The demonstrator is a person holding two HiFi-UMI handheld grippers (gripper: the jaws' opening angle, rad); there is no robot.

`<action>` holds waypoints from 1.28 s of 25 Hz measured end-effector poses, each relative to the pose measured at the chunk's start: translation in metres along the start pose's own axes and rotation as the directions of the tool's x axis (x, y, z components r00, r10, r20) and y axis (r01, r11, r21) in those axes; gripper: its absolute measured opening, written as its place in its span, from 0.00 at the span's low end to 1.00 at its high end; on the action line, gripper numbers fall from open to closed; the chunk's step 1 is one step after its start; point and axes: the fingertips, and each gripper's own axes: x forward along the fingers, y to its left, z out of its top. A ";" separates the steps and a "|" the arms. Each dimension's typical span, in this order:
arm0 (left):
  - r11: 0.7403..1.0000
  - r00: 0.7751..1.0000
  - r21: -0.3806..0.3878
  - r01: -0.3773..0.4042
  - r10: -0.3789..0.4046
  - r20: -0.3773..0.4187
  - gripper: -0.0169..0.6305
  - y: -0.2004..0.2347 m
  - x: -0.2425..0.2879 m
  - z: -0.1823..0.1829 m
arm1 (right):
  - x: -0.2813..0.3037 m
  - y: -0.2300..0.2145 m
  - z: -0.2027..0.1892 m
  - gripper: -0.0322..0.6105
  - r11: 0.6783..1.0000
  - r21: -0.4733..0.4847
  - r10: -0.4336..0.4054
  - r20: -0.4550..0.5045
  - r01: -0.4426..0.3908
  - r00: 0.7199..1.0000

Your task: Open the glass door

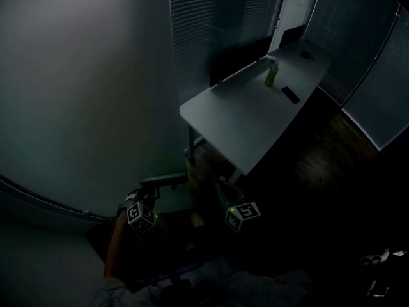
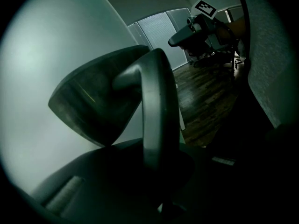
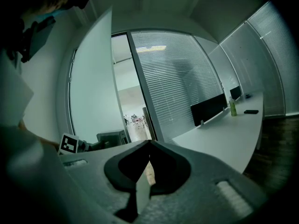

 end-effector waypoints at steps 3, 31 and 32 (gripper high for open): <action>1.000 1.000 0.002 0.004 -0.004 0.008 0.03 -0.006 -0.003 -0.001 | -0.004 0.005 -0.004 0.05 1.000 0.002 -0.003 -0.007 0.003 1.000; 0.999 0.999 0.033 0.014 -0.015 0.028 0.03 -0.024 -0.019 -0.003 | -0.036 0.028 -0.013 0.05 0.998 -0.005 -0.056 0.016 0.056 0.998; 0.999 0.999 0.034 0.014 -0.015 0.029 0.03 -0.024 -0.019 -0.004 | -0.038 0.027 -0.014 0.05 0.998 -0.005 -0.060 0.017 0.060 0.998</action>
